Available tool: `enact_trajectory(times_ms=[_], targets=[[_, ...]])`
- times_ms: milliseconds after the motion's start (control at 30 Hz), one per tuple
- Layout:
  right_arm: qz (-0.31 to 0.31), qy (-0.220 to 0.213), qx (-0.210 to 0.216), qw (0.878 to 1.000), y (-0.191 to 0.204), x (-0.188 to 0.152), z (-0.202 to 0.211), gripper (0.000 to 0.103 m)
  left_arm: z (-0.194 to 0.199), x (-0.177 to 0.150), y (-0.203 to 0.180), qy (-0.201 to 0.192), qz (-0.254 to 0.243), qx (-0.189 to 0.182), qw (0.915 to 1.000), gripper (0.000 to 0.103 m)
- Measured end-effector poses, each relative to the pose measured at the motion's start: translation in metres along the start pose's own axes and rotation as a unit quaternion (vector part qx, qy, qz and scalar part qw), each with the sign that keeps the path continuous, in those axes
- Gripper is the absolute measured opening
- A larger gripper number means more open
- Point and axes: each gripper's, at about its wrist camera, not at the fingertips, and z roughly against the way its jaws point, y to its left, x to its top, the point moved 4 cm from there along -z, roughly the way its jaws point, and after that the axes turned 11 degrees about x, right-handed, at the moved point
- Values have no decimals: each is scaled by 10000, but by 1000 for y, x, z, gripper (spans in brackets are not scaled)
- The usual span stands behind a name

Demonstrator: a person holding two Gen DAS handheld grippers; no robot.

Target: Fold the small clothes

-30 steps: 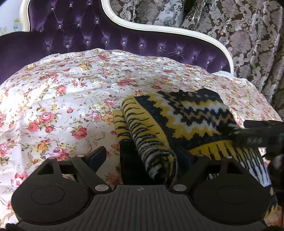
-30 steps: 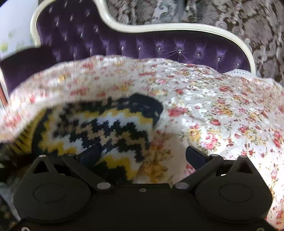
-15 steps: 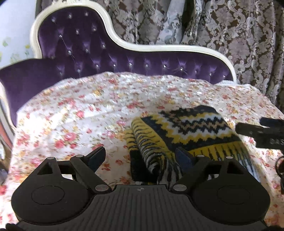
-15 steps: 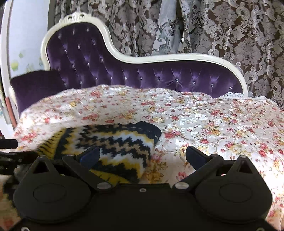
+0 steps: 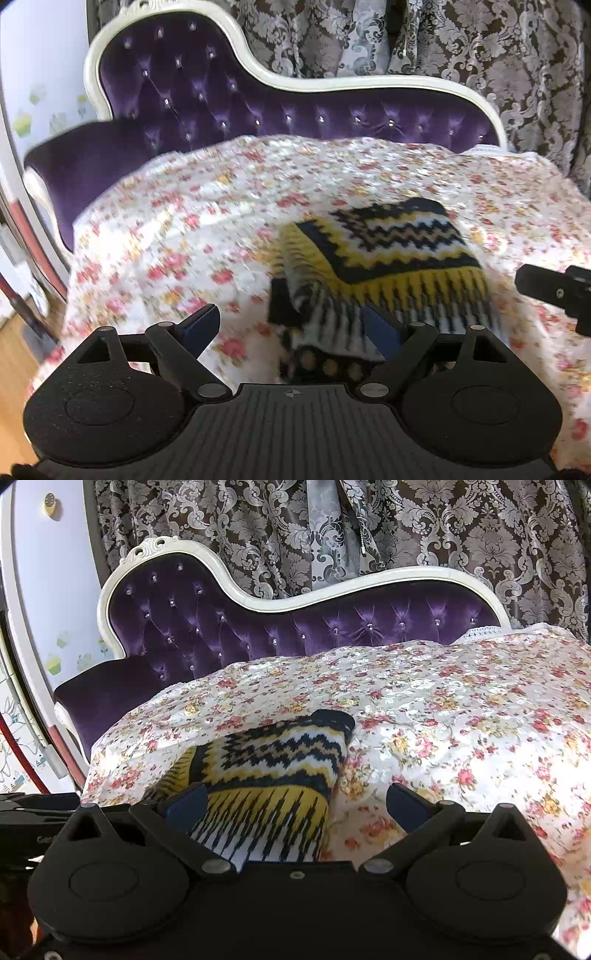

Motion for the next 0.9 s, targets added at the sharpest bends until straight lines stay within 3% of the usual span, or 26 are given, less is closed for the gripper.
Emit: enact_trajectory(times_ms=[200,467,900], targets=[[-119,43,23,9999,6,-5,15,103,11,-8,-2,34,58,-77,9999,86],[-14,191,40,9998,19,-12,25,103,20,-15,-1,111,99,-141,9998,96],[-184,496,-256,9983,21,-24,32,103,26,-29,-6,479,140,-300,9983,97]])
